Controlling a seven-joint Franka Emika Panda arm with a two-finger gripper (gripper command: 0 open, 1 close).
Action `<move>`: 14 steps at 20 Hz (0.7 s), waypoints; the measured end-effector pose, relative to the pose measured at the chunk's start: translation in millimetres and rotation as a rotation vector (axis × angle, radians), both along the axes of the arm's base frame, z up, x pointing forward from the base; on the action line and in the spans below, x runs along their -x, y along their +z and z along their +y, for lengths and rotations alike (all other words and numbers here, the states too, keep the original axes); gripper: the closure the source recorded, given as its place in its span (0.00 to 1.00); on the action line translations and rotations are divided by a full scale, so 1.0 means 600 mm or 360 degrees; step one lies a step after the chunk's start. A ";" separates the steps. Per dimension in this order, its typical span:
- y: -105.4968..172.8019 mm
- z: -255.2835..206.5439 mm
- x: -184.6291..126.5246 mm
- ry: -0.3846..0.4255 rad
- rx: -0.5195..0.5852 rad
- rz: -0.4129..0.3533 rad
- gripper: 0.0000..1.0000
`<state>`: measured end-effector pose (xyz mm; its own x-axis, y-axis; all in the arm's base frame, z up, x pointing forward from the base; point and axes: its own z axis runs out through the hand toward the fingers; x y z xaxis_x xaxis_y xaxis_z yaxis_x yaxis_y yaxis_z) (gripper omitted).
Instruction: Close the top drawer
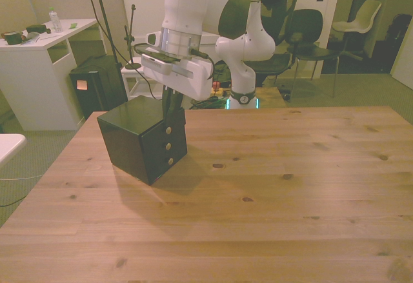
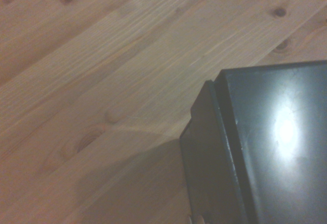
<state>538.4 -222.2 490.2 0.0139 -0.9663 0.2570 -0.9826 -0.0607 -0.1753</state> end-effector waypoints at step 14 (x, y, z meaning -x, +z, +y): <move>-0.002 0.000 -0.013 -0.0054 0.0002 0.0019 1.00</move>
